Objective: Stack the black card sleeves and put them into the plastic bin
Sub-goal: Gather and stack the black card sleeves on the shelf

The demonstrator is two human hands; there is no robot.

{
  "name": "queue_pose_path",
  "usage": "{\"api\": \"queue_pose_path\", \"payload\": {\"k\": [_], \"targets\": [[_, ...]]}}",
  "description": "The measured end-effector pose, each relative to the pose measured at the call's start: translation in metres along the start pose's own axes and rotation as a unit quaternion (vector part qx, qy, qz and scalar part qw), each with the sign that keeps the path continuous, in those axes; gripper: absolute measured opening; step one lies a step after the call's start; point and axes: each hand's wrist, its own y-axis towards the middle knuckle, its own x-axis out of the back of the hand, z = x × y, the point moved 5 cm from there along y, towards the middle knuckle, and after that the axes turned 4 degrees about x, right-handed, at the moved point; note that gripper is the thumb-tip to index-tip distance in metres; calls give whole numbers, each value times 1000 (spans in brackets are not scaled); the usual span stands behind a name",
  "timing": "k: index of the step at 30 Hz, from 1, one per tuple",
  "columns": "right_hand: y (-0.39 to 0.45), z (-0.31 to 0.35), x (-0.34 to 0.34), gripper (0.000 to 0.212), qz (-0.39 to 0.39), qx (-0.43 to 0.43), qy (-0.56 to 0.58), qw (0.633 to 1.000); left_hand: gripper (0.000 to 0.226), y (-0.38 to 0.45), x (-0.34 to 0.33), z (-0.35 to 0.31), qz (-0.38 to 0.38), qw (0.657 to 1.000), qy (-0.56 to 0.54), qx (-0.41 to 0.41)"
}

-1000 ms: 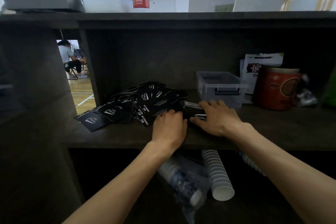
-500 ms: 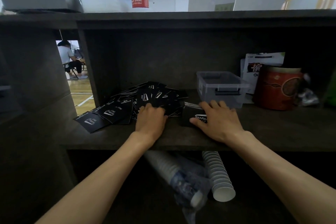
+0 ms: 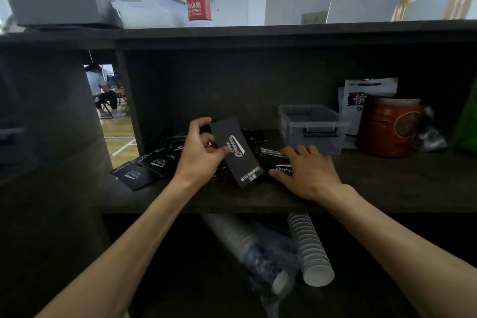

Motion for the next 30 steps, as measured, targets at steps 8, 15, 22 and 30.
{"api": "queue_pose_path", "payload": {"k": [8,15,22,30], "targets": [[1,-3,5,71,55,-4,53,997,59,-16,-30,17,-48,992,110,-41],[5,-7,8,76,95,4,77,992,52,-29,-49,13,-104,965,240,0],[6,-6,8,72,82,4,76,994,41,-44,-80,7,-22,878,478,-21],[4,-5,6,71,56,30,46,997,73,-43,-99,2,100,879,457,-90]]}}
